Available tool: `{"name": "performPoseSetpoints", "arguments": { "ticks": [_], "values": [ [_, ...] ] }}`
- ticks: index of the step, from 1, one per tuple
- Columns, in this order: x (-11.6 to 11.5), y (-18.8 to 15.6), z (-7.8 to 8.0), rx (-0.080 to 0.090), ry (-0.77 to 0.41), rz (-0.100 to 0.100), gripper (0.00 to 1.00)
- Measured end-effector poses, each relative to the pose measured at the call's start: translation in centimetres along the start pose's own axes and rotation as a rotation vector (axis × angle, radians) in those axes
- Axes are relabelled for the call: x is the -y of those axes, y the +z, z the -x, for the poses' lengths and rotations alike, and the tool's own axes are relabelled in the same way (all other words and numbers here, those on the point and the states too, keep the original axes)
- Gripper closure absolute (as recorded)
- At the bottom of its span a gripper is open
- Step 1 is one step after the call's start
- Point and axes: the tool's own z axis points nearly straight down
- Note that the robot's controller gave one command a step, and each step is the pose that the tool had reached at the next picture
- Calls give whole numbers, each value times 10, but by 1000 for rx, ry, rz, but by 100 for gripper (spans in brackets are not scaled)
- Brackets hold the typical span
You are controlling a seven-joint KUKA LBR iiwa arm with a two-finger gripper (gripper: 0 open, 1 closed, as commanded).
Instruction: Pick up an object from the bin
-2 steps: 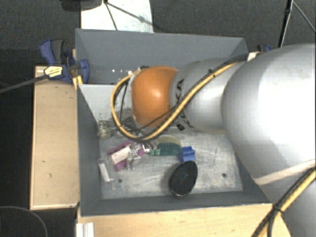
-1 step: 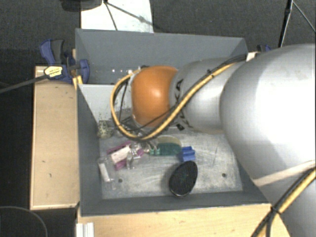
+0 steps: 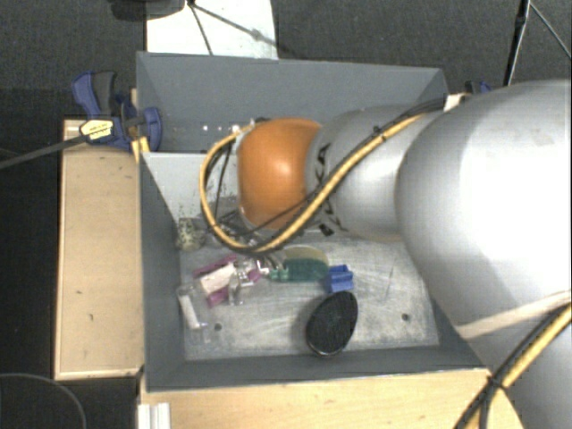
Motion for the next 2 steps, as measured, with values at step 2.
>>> {"name": "performPoseSetpoints", "arguments": {
  "ticks": [2],
  "values": [
    [0, -36, 2, -4, 11, -1, 100]
  ]
}}
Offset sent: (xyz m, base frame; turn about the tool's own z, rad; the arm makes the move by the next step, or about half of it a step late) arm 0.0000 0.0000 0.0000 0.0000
